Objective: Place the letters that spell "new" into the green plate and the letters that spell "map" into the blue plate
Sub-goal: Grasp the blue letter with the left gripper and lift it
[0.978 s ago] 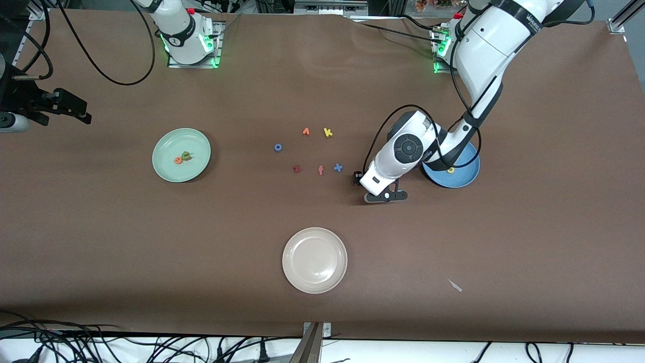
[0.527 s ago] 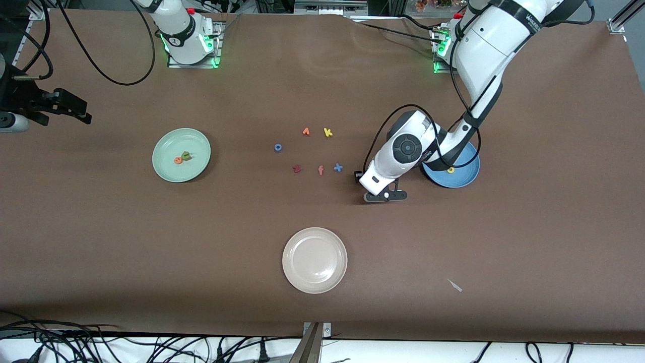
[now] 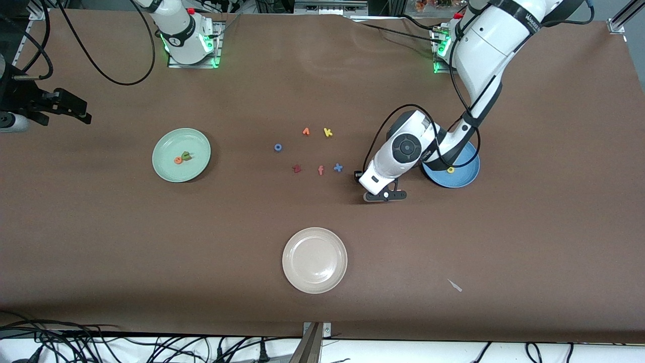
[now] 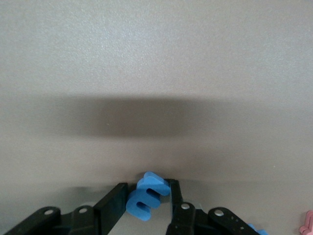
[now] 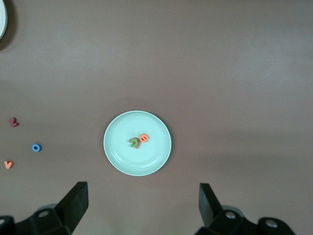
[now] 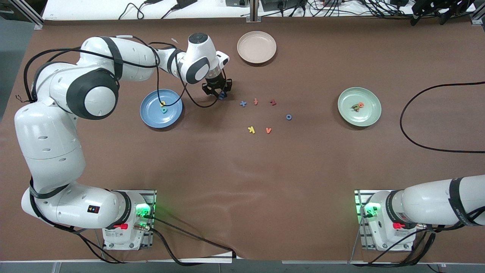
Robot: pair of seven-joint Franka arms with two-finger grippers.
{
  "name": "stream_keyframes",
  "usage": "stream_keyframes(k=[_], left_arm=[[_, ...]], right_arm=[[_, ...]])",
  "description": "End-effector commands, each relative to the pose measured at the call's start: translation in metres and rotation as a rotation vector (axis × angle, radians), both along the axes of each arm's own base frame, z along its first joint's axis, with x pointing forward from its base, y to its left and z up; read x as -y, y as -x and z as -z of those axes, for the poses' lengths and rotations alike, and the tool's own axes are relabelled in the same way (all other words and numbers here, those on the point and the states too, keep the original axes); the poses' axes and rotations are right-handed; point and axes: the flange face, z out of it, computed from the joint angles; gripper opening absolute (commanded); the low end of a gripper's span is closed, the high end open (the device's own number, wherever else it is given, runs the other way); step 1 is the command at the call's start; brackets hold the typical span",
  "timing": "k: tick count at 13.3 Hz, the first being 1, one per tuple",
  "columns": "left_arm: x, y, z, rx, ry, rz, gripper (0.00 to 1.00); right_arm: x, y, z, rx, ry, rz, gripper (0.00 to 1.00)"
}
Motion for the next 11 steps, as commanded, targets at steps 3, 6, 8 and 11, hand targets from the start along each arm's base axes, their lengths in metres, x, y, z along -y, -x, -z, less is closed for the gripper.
stream_keyframes(k=[3,6,8,11], left_arm=[[0.001,0.003,0.001,-0.012,-0.032,0.010,0.21],[-0.013,-0.001,-0.024,-0.062,-0.091,0.020,0.21],[-0.032,-0.006,-0.050,-0.096,-0.135,0.020,0.22],[-0.076,-0.012,-0.083,-0.173,-0.185,0.108,0.22]], right_arm=[[-0.001,-0.001,-0.005,0.000,-0.013,0.007,1.00],[0.000,-0.001,-0.005,0.000,-0.013,0.008,1.00],[0.000,-0.001,-0.005,0.000,-0.013,0.008,1.00],[0.000,-0.001,-0.005,0.000,-0.013,0.010,1.00]])
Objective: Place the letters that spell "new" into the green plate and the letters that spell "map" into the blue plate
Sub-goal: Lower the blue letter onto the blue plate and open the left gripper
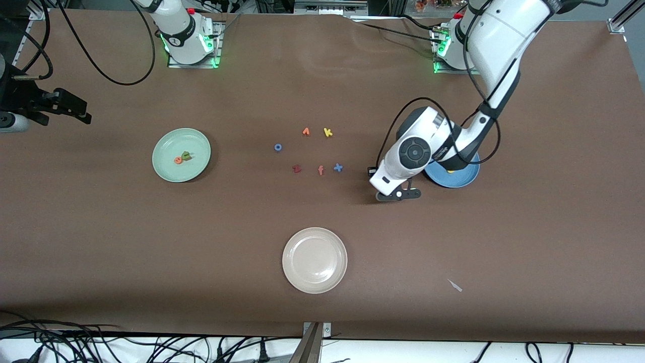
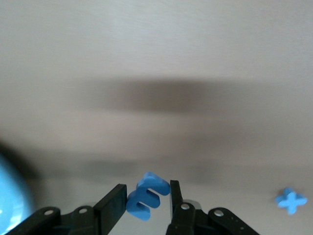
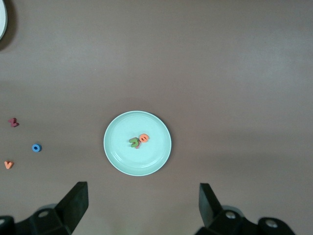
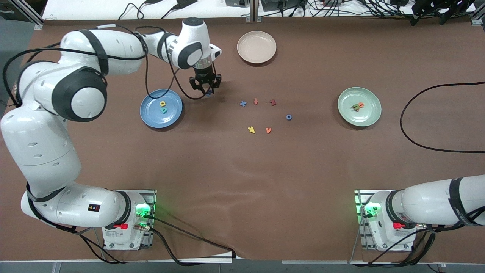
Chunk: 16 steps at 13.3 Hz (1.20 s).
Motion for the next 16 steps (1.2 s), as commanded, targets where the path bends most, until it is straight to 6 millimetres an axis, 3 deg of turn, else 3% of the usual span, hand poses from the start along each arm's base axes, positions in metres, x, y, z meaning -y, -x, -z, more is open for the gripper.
stream_keyframes(k=[1,3,7,10,14,15,16], left_arm=[[-0.061,-0.005,-0.036,-0.083,-0.037,0.121,0.22],[-0.111,-0.009,-0.045,-0.160,-0.027,0.196,0.22],[-0.177,-0.004,-0.021,-0.250,0.012,0.259,0.22],[-0.182,0.003,0.007,-0.281,0.030,0.256,0.22],[-0.190,0.009,0.019,-0.270,0.039,0.242,0.27],[-0.189,0.010,0.023,-0.277,0.041,0.243,0.32],[-0.189,0.010,0.025,-0.280,0.042,0.243,0.46]], right_arm=[[0.000,-0.001,-0.005,-0.001,-0.013,0.009,1.00],[0.000,-0.001,-0.005,-0.001,-0.013,0.009,1.00],[0.000,-0.001,-0.005,-0.002,-0.013,0.009,1.00],[0.000,-0.001,-0.005,-0.002,-0.013,0.009,1.00],[0.000,-0.001,-0.005,-0.002,-0.013,0.003,1.00],[0.000,-0.001,-0.005,-0.001,-0.013,0.003,1.00],[0.000,-0.001,-0.005,-0.001,-0.013,0.005,1.00]])
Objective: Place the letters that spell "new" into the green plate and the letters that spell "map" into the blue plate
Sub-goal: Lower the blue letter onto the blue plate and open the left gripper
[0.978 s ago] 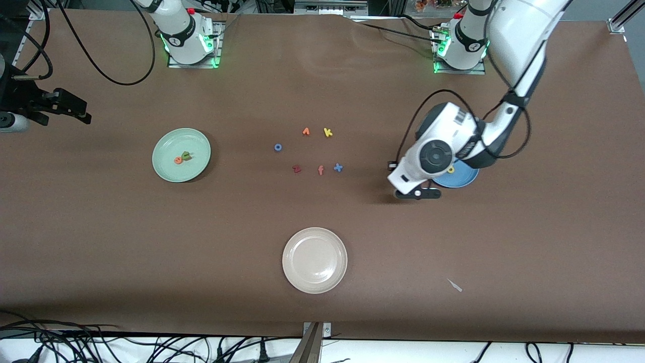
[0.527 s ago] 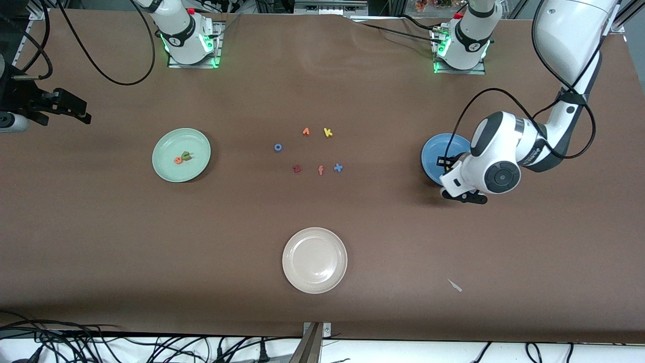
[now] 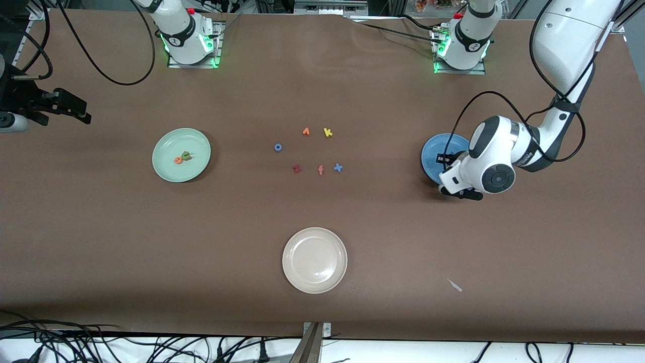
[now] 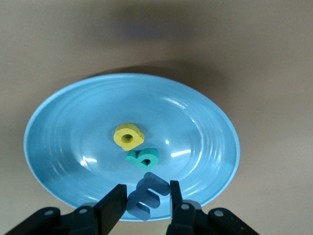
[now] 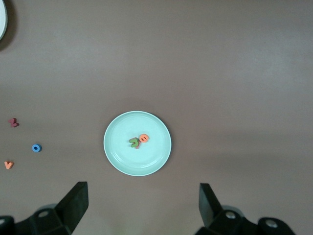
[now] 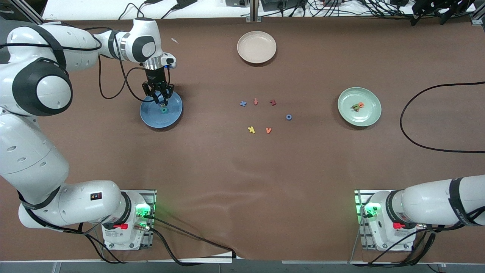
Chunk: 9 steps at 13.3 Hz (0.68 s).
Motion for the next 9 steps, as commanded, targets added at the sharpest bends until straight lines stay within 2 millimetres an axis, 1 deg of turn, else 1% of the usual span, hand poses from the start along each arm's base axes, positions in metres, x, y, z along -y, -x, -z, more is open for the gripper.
stream_keyframes(k=[1,2,4,6,9], left_arm=[[-0.003,-0.001,-0.002,0.014,0.000,0.025,0.71],[-0.003,-0.004,-0.008,0.026,-0.002,0.021,1.00],[-0.004,-0.019,-0.039,0.081,-0.007,0.016,1.00],[-0.004,-0.039,-0.074,0.121,-0.010,0.008,1.00],[-0.009,-0.071,-0.132,0.179,-0.004,-0.015,1.00]], right_arm=[[0.000,-0.001,-0.005,-0.001,-0.013,0.003,1.00],[0.000,-0.001,-0.005,-0.001,-0.013,0.003,1.00],[0.000,-0.001,-0.005,-0.003,-0.013,0.001,1.00],[0.000,-0.001,-0.005,-0.003,-0.012,0.001,1.00],[0.000,-0.001,-0.005,-0.003,-0.012,0.001,1.00]])
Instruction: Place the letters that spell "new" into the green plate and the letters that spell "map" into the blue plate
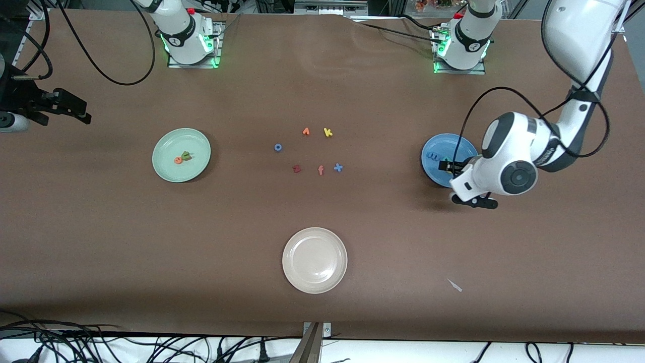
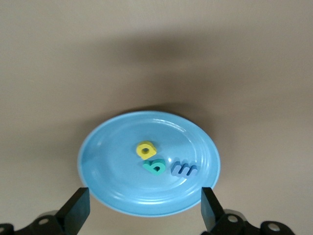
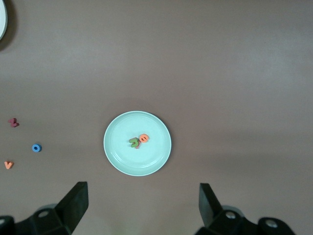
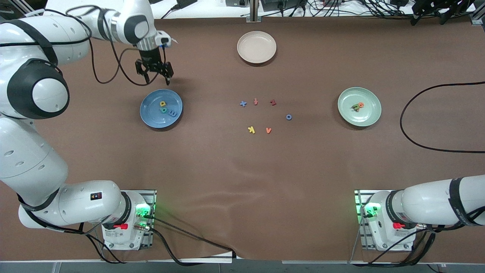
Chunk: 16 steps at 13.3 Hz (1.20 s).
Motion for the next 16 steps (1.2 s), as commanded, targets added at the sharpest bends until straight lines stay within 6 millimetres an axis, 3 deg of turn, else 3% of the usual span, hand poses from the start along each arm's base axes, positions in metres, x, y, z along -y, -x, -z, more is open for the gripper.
stream_keyframes(k=[1,7,13,16], left_arm=[[-0.006,-0.025,-0.053,0.061,-0.002,0.003,1.00],[-0.021,-0.059,-0.140,0.190,0.012,-0.014,0.99],[-0.043,-0.060,-0.166,0.188,0.034,0.122,0.99],[-0.036,-0.053,-0.188,0.211,0.003,0.171,1.00]], right_arm=[[-0.001,-0.001,-0.004,-0.004,-0.012,-0.002,1.00],[-0.001,-0.001,-0.005,-0.003,-0.012,-0.002,1.00],[-0.001,-0.001,-0.005,-0.003,-0.012,-0.003,1.00],[-0.001,-0.001,-0.005,-0.003,-0.012,-0.005,1.00]])
